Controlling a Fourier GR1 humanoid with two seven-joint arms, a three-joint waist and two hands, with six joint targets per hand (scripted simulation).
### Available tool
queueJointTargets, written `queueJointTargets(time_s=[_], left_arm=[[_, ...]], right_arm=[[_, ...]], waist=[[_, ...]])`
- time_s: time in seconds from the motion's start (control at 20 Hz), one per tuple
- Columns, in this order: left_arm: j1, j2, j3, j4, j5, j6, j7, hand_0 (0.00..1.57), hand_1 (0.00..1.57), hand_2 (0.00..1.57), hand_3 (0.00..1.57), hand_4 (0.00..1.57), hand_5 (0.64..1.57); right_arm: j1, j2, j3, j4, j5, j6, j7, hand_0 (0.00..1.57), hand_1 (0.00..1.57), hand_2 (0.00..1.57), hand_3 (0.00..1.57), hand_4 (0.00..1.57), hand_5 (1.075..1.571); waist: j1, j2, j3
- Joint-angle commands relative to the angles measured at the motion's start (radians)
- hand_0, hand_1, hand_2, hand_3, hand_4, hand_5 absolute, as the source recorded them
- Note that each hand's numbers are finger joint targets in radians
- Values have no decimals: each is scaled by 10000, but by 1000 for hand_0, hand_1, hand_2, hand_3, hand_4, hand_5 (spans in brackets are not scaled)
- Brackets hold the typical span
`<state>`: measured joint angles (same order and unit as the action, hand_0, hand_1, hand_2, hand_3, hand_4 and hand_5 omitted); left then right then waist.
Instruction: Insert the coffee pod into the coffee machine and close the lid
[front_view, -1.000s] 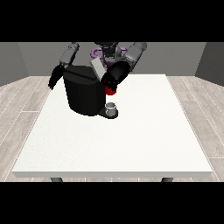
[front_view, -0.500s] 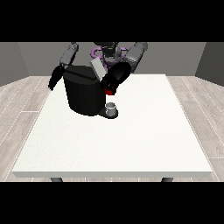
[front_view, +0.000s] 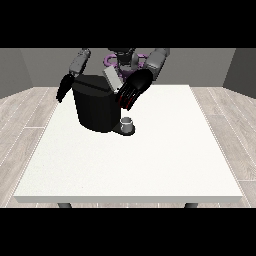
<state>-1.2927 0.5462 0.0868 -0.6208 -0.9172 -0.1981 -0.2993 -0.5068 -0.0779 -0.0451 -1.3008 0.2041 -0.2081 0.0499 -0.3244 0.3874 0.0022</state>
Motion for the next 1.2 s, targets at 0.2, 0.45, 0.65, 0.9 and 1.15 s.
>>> queueJointTargets(time_s=[0.2, 0.45, 0.65, 0.9, 1.15], left_arm=[[1014, -906, -118, -224, 87, -142, 485, 0, 0, 0, 60, 0, 1571], [2248, -2303, -454, -439, 236, -268, 793, 0, 0, 85, 0, 0, 1571], [2626, -2938, 1299, -424, 2417, -721, 131, 0, 0, 151, 0, 0, 1571], [4756, -4367, 3083, -121, 4656, -599, -371, 0, 0, 0, 0, 408, 1571], [6634, -4684, 3199, 91, 4988, -912, -945, 0, 0, 0, 0, 419, 1571]], right_arm=[[1240, -49, -594, 1014, -510, 120, -1142, 0, 0, 0, 0, 0, 1571], [1972, 198, -416, 1407, -382, 44, -789, 0, 0, 0, 0, 0, 1571], [2657, 99, -537, 1404, -466, 111, -901, 0, 0, 0, 0, 0, 1571], [3476, -224, -922, 1331, -793, 345, -1034, 0, 0, 0, 0, 0, 1571], [3420, 156, -533, 423, -1137, 798, -728, 0, 0, 0, 0, 0, 1571]], waist=[[906, -1303, -13], [1743, -2867, -16], [2251, -3869, -33], [3305, -5087, -67], [3755, -6463, -39]])
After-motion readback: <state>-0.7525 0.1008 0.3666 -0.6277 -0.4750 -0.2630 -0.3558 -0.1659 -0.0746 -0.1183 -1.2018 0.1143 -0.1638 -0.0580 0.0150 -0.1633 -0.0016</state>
